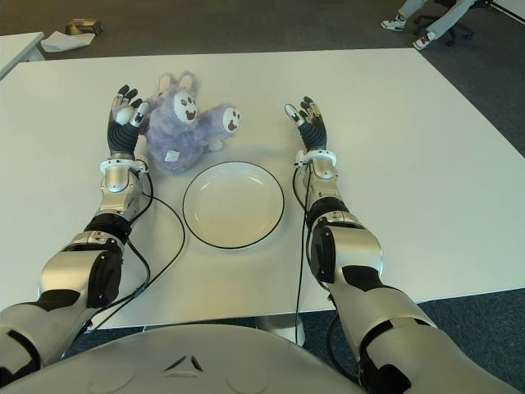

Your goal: Put the doll into the plate.

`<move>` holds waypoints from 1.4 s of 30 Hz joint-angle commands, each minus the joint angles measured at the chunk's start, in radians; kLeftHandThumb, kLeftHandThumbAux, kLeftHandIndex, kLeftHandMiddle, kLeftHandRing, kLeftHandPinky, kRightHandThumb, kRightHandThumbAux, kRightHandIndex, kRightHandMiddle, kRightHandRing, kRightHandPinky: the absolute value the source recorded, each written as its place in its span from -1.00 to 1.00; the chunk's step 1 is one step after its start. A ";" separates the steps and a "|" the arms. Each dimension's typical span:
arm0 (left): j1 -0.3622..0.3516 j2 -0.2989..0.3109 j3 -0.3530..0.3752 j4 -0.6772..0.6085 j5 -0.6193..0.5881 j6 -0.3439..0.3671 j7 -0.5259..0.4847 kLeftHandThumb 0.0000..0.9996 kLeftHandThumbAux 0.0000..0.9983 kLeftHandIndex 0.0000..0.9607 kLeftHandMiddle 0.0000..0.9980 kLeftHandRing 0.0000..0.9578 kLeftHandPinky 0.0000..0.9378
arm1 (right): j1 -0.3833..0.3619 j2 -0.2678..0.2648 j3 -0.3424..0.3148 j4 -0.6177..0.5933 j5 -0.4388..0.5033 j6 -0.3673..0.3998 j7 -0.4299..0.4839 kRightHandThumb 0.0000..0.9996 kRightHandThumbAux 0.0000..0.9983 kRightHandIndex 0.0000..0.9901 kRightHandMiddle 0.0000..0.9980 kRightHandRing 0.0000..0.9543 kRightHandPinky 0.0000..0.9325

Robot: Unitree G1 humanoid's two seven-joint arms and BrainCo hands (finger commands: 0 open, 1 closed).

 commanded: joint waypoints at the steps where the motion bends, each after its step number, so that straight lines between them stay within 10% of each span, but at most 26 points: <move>1: 0.099 -0.026 -0.005 0.046 0.008 0.016 -0.007 -1.00 0.03 -1.00 -0.76 -0.75 -0.75 | 0.079 0.020 0.003 0.048 -0.004 0.038 -0.003 -0.89 0.10 -0.95 -0.90 -0.91 -0.86; 42: 0.099 -0.013 0.002 0.050 -0.002 0.017 -0.034 -1.00 -0.01 -1.00 -0.76 -0.73 -0.71 | 0.086 0.030 0.000 0.050 0.002 0.040 0.007 -0.88 0.09 -0.95 -0.92 -0.92 -0.87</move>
